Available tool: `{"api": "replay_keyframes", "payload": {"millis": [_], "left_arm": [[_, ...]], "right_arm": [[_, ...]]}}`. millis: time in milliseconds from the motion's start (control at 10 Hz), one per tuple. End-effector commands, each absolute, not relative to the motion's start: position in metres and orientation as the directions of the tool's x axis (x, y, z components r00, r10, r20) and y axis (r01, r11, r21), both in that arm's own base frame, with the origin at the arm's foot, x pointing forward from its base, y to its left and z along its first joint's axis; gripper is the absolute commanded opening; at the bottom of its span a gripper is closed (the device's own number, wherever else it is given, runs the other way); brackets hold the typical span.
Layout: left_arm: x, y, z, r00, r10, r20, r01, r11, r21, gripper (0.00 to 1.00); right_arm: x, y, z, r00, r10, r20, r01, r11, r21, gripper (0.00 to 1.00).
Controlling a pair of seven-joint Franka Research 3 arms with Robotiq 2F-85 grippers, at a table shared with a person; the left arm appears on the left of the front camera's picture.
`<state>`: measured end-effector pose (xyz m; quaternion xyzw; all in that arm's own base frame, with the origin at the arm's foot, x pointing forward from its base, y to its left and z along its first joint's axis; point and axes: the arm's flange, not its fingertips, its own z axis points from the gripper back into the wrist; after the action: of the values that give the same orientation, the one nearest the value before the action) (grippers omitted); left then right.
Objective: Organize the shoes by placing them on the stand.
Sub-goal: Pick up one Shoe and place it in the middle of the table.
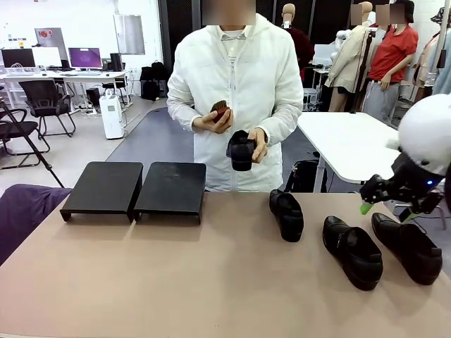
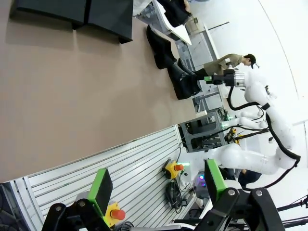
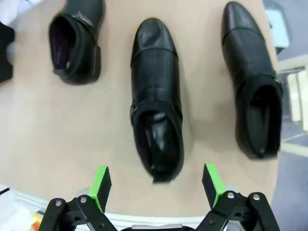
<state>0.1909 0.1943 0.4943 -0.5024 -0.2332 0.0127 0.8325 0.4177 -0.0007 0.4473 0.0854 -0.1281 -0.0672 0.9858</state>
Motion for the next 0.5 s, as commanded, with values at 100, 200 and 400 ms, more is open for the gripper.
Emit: {"api": "replay_keyframes", "payload": {"millis": [100, 200, 400], "left_arm": [[0.191, 0.194, 0.496, 0.884, 0.253, 0.394, 0.238, 0.482, -0.843, 1.0], [0.191, 0.194, 0.496, 0.884, 0.253, 0.394, 0.238, 0.482, -0.843, 1.0], [0.191, 0.194, 0.496, 0.884, 0.253, 0.394, 0.238, 0.482, -0.843, 1.0]], "right_arm": [[0.472, -0.008, 0.397, 0.959, -0.101, 0.264, 0.081, 0.993, 0.087, 1.0], [0.483, -0.012, 0.385, 0.963, -0.089, 0.253, 0.07, 0.994, 0.084, 1.0], [0.495, -0.015, 0.364, 0.975, -0.063, 0.213, 0.044, 0.995, 0.092, 1.0]]}}
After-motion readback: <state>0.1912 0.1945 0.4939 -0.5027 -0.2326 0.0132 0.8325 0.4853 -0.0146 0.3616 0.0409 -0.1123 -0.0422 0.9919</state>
